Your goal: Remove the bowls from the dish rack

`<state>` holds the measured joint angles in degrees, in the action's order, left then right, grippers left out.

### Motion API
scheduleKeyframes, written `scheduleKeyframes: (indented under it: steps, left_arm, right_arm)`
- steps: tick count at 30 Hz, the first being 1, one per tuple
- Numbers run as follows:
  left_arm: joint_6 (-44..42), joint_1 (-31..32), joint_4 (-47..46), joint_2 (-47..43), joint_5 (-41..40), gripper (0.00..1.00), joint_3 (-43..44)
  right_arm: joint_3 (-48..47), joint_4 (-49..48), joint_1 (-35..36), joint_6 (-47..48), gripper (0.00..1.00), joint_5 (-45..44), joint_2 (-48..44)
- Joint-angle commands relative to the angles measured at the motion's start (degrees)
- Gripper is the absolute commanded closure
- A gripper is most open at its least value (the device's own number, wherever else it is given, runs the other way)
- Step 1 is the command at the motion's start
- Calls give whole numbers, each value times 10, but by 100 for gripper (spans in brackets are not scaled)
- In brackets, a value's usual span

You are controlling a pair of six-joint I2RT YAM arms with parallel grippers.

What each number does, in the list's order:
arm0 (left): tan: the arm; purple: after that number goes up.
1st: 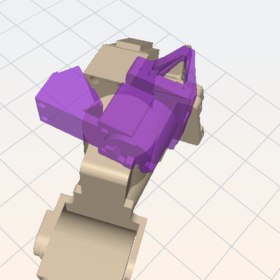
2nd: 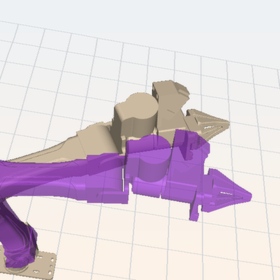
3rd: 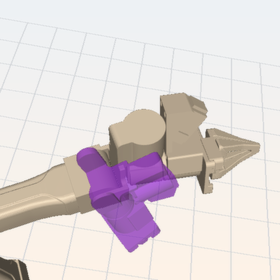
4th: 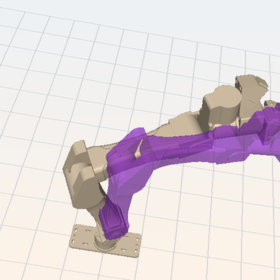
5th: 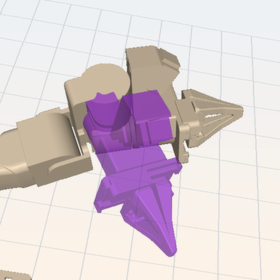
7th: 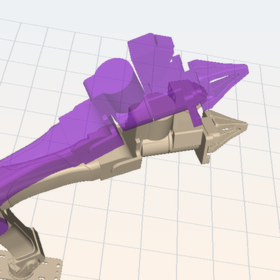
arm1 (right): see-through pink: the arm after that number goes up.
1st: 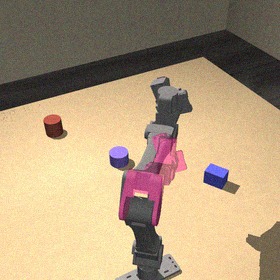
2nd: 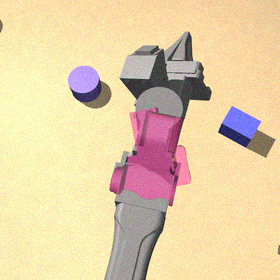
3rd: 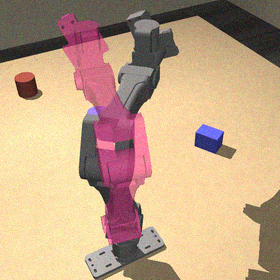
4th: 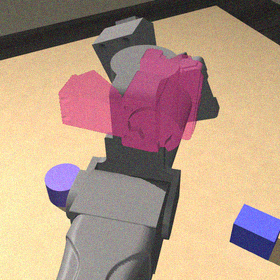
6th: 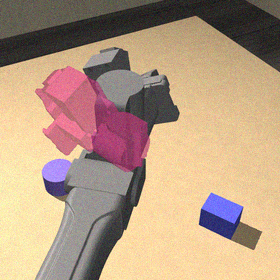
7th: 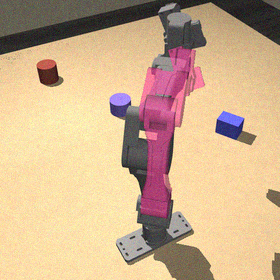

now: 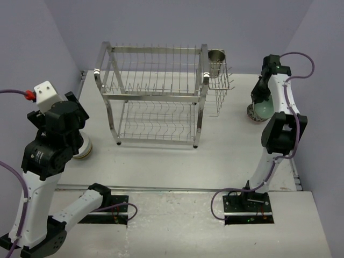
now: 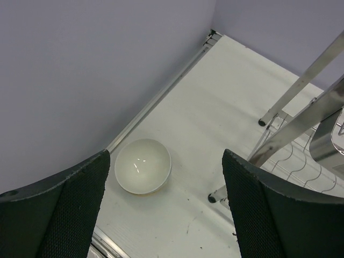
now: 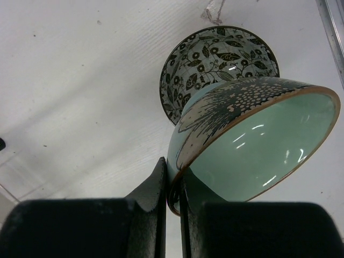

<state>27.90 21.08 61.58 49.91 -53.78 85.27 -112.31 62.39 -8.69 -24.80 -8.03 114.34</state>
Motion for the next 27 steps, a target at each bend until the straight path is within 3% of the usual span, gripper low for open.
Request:
scheduleKeyframes:
  steps: [1, 7, 27]
  left_arm:
    - [2, 3, 6, 12, -24, 15, 17]
    - [7, 3, -8, 27, -13, 14, -3]
    - [-1, 2, -21, 48, -5, 14, 1]
  right_arm:
    - [-40, -9, -5, 14, 100, -24, 13]
    - [-80, 2, -5, 19, 100, -16, 70]
    - [-94, 12, -5, 23, 100, -24, 132]
